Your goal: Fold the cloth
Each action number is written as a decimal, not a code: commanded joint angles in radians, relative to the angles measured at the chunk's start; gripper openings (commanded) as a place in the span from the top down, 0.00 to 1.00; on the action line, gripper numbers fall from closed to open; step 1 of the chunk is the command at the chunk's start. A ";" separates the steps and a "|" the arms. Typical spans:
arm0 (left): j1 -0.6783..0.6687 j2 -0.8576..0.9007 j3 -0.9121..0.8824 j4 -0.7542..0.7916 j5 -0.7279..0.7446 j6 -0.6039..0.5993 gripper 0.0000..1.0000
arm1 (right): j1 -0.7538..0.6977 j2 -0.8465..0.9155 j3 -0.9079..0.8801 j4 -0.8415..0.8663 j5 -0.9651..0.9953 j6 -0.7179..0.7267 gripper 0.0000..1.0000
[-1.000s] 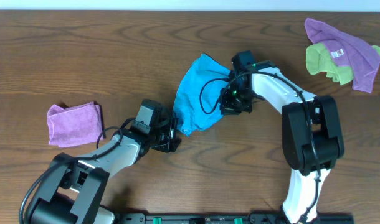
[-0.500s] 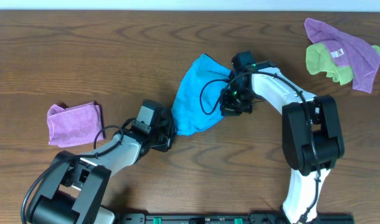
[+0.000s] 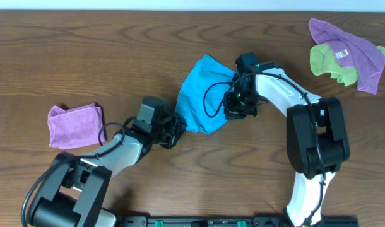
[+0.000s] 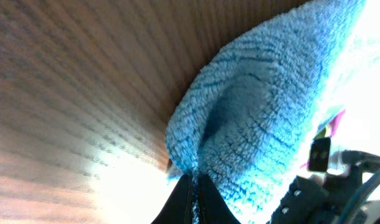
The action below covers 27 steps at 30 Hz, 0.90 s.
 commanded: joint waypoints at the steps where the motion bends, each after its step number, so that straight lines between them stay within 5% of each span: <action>1: 0.045 0.005 0.063 -0.057 0.101 0.144 0.94 | 0.005 -0.071 -0.005 -0.011 0.019 -0.015 0.99; 10: 0.196 0.005 0.284 -0.402 0.164 0.454 0.94 | 0.005 -0.219 -0.005 -0.078 0.086 -0.010 0.99; 27: 0.245 0.005 0.433 -0.775 0.224 0.713 0.94 | 0.005 -0.489 -0.005 -0.300 0.226 -0.003 0.99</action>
